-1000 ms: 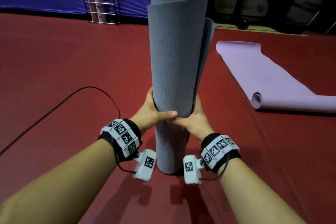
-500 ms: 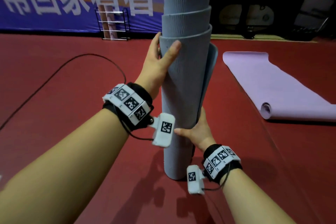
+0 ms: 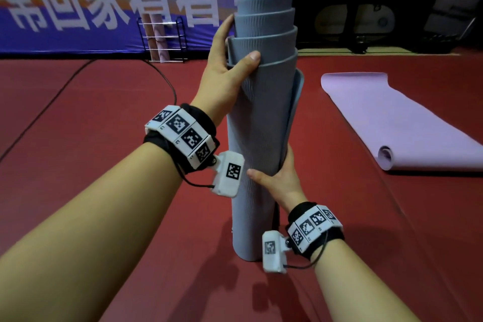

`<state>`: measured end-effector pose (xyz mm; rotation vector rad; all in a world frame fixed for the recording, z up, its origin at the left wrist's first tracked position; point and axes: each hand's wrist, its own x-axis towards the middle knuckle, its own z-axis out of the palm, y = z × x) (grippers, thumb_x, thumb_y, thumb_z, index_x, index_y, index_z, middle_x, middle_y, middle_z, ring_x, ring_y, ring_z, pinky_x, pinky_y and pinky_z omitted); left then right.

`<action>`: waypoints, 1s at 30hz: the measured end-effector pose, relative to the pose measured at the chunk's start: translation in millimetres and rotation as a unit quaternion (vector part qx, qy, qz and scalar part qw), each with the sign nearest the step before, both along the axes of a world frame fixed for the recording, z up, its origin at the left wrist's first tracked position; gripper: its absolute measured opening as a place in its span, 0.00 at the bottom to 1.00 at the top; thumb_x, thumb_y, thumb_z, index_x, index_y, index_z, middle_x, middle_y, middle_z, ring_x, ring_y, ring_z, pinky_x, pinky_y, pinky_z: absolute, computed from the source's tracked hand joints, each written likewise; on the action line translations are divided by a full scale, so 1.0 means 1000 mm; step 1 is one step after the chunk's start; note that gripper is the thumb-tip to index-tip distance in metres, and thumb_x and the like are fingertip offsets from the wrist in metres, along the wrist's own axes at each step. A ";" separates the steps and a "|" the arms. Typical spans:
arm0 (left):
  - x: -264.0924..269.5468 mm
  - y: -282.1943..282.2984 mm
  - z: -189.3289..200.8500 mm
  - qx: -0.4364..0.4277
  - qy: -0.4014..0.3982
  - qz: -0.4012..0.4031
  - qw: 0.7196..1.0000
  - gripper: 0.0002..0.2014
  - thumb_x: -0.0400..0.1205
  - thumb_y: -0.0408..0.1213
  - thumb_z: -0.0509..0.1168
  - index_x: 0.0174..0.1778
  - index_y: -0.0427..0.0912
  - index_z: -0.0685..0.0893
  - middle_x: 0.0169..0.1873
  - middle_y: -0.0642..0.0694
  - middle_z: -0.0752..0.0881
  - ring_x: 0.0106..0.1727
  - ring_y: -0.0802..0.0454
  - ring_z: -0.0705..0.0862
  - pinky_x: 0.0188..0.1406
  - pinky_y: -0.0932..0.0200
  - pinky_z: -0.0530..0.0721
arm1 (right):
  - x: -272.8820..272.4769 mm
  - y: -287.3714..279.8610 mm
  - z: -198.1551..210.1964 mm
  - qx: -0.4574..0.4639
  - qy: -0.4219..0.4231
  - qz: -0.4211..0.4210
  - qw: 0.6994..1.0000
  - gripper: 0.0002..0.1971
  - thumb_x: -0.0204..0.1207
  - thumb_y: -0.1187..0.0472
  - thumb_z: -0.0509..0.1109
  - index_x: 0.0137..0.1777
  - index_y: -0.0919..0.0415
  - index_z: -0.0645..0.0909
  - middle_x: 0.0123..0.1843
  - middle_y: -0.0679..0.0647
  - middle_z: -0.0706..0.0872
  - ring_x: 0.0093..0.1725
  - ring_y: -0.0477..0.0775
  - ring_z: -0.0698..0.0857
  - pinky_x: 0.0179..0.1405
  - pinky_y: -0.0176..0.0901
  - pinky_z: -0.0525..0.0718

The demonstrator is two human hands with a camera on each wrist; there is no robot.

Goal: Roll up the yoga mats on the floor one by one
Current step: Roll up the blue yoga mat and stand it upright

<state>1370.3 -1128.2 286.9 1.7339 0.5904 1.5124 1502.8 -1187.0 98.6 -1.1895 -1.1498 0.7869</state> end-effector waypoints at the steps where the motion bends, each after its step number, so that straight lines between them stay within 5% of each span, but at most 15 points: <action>1: 0.000 0.001 0.000 -0.002 0.010 0.000 1.000 0.42 0.77 0.44 0.72 0.86 0.50 0.59 0.72 0.40 0.78 0.67 0.56 0.83 0.64 0.62 0.82 | 0.001 0.000 -0.001 -0.004 0.000 -0.004 1.000 0.63 0.45 0.42 0.86 0.82 0.50 0.59 0.76 0.48 0.77 0.73 0.46 0.77 0.75 0.50 0.76; 5: -0.002 0.002 0.008 0.035 0.074 0.033 0.996 0.45 0.75 0.45 0.70 0.87 0.65 0.53 0.73 0.37 0.75 0.72 0.44 0.78 0.75 0.43 0.78 | 0.003 0.000 0.001 -0.007 -0.001 -0.005 1.000 0.63 0.45 0.43 0.87 0.82 0.50 0.60 0.75 0.46 0.77 0.72 0.45 0.78 0.74 0.49 0.77; 9: -0.005 0.003 0.017 0.088 0.106 0.070 0.988 0.43 0.74 0.38 0.63 0.88 0.56 0.56 0.73 0.46 0.68 0.74 0.56 0.71 0.78 0.57 0.72 | -0.001 -0.001 0.003 -0.006 -0.016 -0.003 1.000 0.55 0.47 0.47 0.87 0.75 0.40 0.62 0.73 0.45 0.78 0.71 0.45 0.78 0.72 0.45 0.78; 13: -0.008 0.008 0.013 0.075 0.096 0.038 0.992 0.36 0.76 0.46 0.67 0.83 0.52 0.66 0.79 0.46 0.70 0.78 0.45 0.74 0.77 0.36 0.74 | -0.002 0.001 0.002 -0.001 -0.020 -0.011 1.000 0.57 0.44 0.43 0.86 0.76 0.39 0.61 0.74 0.45 0.78 0.72 0.45 0.77 0.74 0.49 0.77; 17: -0.001 0.005 0.002 0.049 0.054 0.054 0.996 0.29 0.80 0.56 0.66 0.74 0.49 0.68 0.72 0.41 0.78 0.69 0.50 0.82 0.74 0.42 0.78 | -0.003 0.002 -0.002 -0.007 -0.032 -0.006 0.999 0.61 0.43 0.43 0.88 0.79 0.44 0.61 0.75 0.45 0.77 0.73 0.45 0.77 0.75 0.54 0.77; 20: -0.001 0.006 0.002 0.053 0.058 0.048 0.996 0.30 0.84 0.52 0.65 0.81 0.54 0.63 0.74 0.47 0.75 0.74 0.55 0.78 0.76 0.48 0.77 | -0.004 0.002 -0.001 -0.006 -0.035 0.003 0.999 0.61 0.44 0.43 0.87 0.80 0.43 0.60 0.75 0.46 0.77 0.73 0.45 0.77 0.75 0.52 0.77; 23: -0.004 0.010 0.003 0.060 0.083 0.050 0.993 0.30 0.84 0.53 0.64 0.82 0.52 0.68 0.77 0.45 0.74 0.78 0.51 0.74 0.80 0.43 0.72 | -0.002 0.001 0.000 -0.003 -0.031 0.005 0.999 0.62 0.44 0.42 0.86 0.80 0.43 0.59 0.75 0.46 0.76 0.73 0.45 0.76 0.75 0.48 0.76; 26: -0.008 0.010 0.000 0.069 0.067 0.063 0.993 0.29 0.83 0.53 0.66 0.79 0.45 0.73 0.74 0.41 0.78 0.74 0.46 0.78 0.77 0.41 0.75 | -0.003 0.000 0.001 0.008 -0.021 0.016 1.000 0.62 0.44 0.42 0.87 0.81 0.46 0.60 0.76 0.45 0.75 0.75 0.43 0.75 0.75 0.44 0.75; 30: -0.009 0.004 -0.002 0.046 0.030 0.082 0.995 0.25 0.81 0.55 0.67 0.72 0.49 0.77 0.69 0.42 0.83 0.68 0.48 0.83 0.73 0.42 0.79 | -0.006 0.000 0.008 0.021 0.010 0.021 1.000 0.59 0.49 0.50 0.90 0.82 0.51 0.64 0.74 0.45 0.81 0.72 0.43 0.79 0.74 0.48 0.78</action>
